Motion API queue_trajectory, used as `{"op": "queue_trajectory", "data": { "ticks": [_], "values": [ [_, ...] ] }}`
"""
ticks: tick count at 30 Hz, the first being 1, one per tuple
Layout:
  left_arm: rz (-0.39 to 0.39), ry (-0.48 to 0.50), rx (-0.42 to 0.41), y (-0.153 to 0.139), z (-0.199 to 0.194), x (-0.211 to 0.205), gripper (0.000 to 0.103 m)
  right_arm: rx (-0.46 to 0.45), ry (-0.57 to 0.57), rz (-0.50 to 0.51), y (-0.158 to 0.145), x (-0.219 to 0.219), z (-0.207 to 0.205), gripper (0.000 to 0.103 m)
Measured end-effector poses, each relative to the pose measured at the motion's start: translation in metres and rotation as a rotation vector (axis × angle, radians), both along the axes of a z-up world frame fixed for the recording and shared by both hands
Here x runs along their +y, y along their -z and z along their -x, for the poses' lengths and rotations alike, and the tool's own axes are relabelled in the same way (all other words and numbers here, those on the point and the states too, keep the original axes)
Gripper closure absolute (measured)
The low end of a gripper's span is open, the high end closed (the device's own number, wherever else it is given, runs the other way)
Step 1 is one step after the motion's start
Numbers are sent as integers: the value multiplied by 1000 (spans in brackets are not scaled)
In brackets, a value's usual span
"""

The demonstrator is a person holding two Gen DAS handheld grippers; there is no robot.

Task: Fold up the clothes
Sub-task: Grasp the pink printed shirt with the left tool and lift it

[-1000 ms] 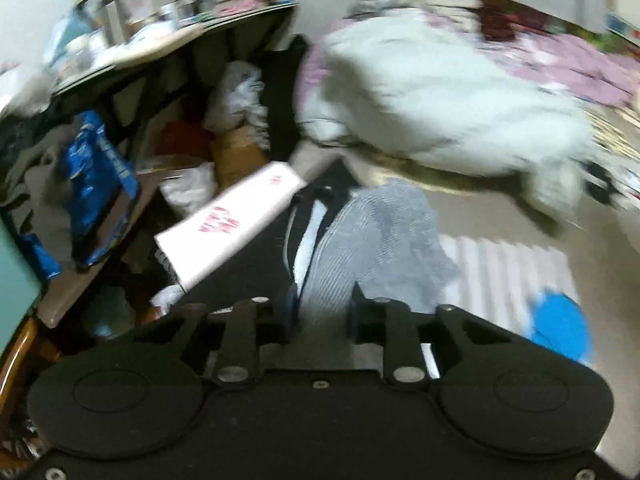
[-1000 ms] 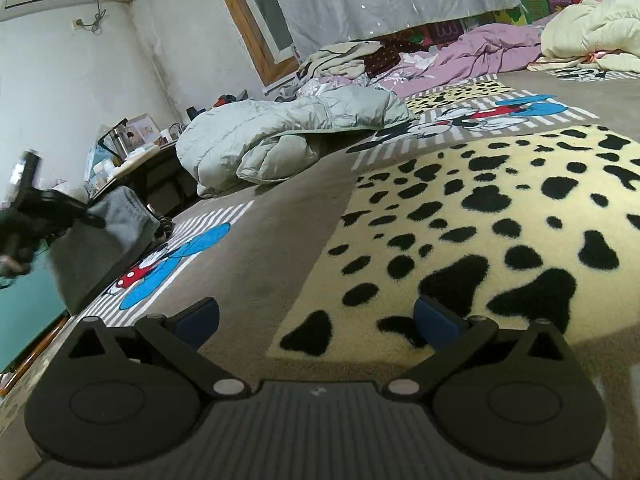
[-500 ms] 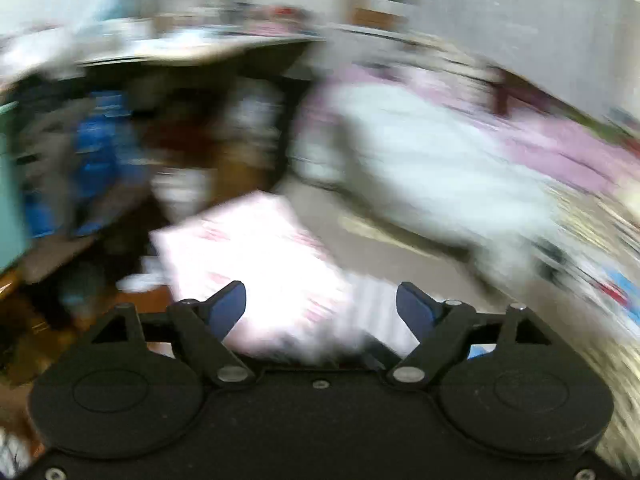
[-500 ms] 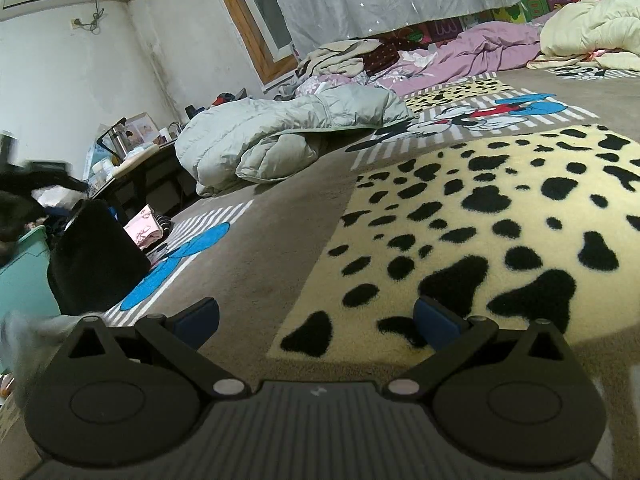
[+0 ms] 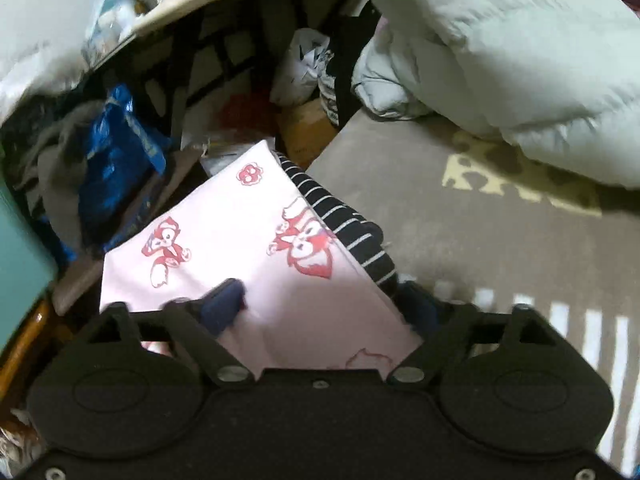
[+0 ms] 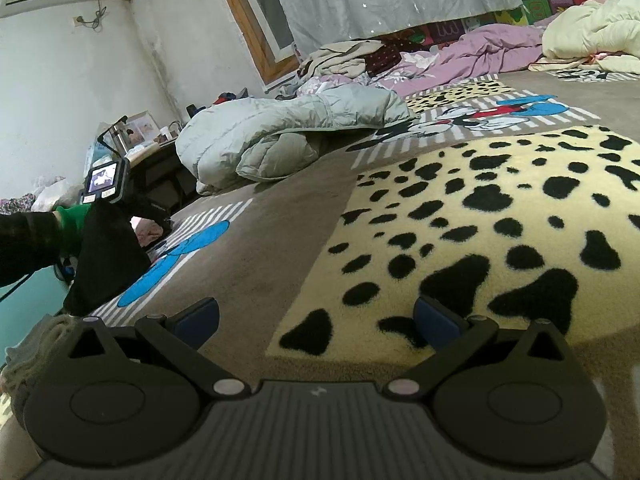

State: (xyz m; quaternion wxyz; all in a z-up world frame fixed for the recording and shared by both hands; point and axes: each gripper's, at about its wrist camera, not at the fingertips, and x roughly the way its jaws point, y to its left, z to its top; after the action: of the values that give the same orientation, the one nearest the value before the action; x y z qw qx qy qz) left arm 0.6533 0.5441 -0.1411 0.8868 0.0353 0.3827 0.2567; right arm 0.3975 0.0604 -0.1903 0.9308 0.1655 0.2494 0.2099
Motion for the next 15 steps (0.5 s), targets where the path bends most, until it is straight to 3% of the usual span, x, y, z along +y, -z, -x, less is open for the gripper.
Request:
{"op": "queue_trajectory", "data": {
  "ticks": [1,4,11,15],
  "values": [
    [4,1,-11,-4,6,2,70,-1,0,2,0,0,0,0],
    [30,25,-37,-14,21,3,81,-5,-1,-10,0,-1,1,0],
    [79,150,-39,-43,74,-32,84,-13,-3,-41,0,-7,2,0],
    [110,227,-29,-65,135,-71,84,-19,-5,-59,1,-9,3,0]
  ]
}}
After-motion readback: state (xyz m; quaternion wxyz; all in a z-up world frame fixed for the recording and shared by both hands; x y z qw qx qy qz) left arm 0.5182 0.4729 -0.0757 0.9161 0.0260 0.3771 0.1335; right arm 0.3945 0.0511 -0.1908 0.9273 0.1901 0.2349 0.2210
